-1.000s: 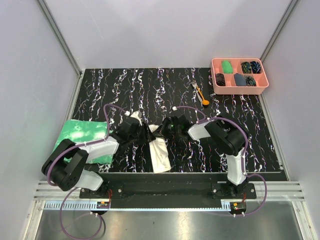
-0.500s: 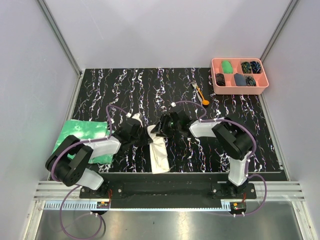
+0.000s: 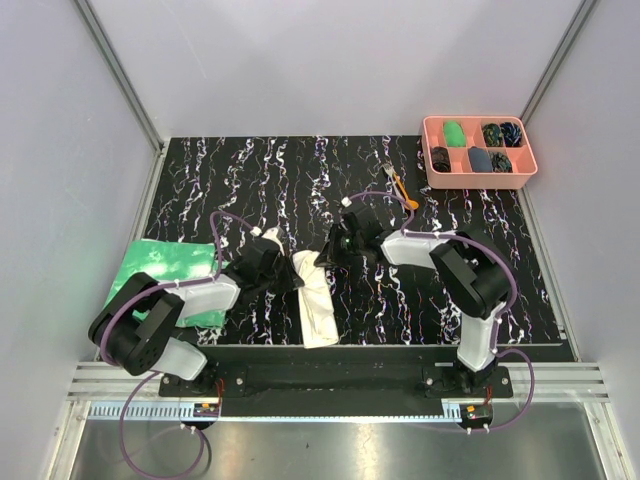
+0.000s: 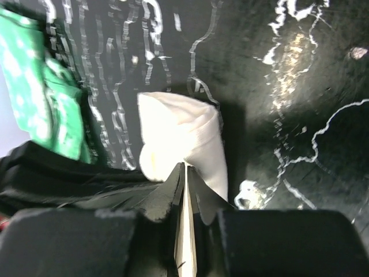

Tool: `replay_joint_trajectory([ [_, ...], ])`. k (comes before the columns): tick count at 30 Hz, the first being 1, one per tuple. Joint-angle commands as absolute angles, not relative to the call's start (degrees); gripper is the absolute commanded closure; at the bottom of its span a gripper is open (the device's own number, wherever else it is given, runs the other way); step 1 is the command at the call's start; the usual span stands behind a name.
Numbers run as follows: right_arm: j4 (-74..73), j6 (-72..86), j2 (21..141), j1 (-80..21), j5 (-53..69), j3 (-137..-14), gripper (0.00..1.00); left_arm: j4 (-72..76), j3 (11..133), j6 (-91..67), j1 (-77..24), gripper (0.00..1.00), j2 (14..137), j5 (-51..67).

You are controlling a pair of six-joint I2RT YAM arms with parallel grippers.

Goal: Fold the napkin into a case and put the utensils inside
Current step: Grasp the top corner of the smaller rectangle folded napkin from the folded napkin.

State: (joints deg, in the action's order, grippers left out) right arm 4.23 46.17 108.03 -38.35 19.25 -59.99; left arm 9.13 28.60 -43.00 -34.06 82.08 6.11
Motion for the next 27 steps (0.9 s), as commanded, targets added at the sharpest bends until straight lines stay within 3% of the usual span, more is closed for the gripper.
replay_joint_trajectory([
  [1,5.3,43.9,110.8,-38.3,21.2,-62.8,0.89,9.2,28.0,-42.4,-33.9,0.99,80.5,6.2],
  [27,13.0,48.9,113.9,-40.0,24.8,-63.6,0.93,9.6,29.0,-42.5,-34.1,1.00,81.9,6.2],
])
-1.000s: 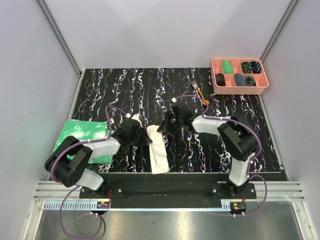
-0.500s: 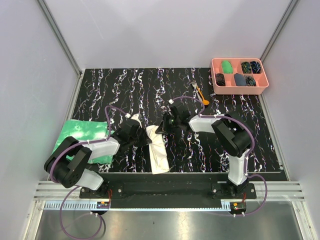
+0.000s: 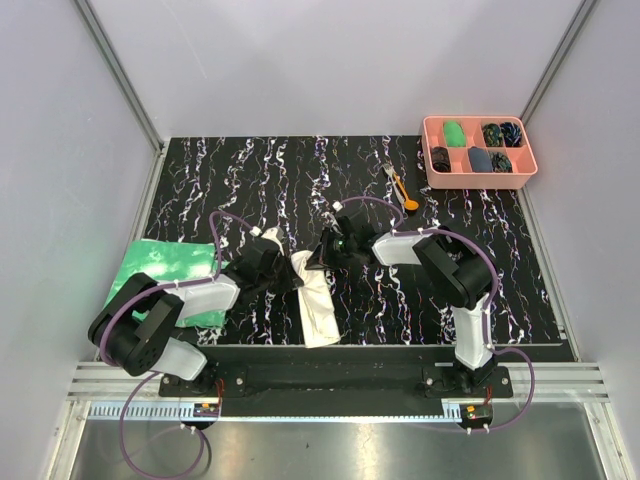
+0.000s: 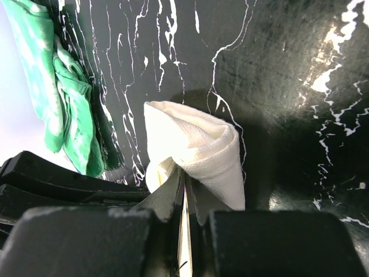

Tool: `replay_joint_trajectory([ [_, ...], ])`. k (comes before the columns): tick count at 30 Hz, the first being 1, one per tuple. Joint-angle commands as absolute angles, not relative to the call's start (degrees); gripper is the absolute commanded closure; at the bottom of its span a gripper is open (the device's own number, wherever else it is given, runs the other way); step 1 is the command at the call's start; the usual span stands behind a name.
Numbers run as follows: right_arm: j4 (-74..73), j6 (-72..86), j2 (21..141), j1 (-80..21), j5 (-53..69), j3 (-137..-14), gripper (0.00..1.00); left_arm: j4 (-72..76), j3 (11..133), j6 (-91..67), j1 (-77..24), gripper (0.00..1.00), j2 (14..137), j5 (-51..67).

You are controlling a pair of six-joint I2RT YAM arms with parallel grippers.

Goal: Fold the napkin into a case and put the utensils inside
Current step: Grasp the top corner of the smaller rectangle folded napkin from the folded napkin.

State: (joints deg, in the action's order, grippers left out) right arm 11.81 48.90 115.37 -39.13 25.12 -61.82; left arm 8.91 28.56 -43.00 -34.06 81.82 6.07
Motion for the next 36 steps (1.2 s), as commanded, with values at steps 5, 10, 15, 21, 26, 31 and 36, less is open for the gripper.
replay_joint_trajectory([
  [5,11.9,48.2,112.5,-40.0,24.7,-63.8,0.93,9.6,28.7,-42.6,-34.0,1.00,81.7,6.2],
  [10,11.8,48.2,112.3,-40.0,25.0,-63.7,0.93,9.3,28.7,-42.5,-34.1,1.00,81.6,6.1],
  [15,13.3,49.3,112.4,-40.3,26.0,-63.5,0.93,9.3,29.1,-42.3,-34.0,1.00,82.2,6.2],
  [21,21.2,54.8,119.2,-40.8,30.8,-64.6,0.94,9.3,29.7,-42.2,-34.4,1.00,83.4,6.5],
  [26,22.8,55.2,122.1,-40.6,30.5,-63.7,0.94,7.4,30.3,-41.0,-34.3,0.83,81.6,6.6],
  [31,22.2,54.6,123.0,-40.3,30.2,-63.2,0.94,-1.0,34.4,-38.1,-33.5,0.58,74.8,2.6],
  [36,22.1,54.1,122.3,-40.0,30.1,-62.2,0.94,-8.6,41.3,-33.9,-32.6,0.61,74.3,-4.9],
])
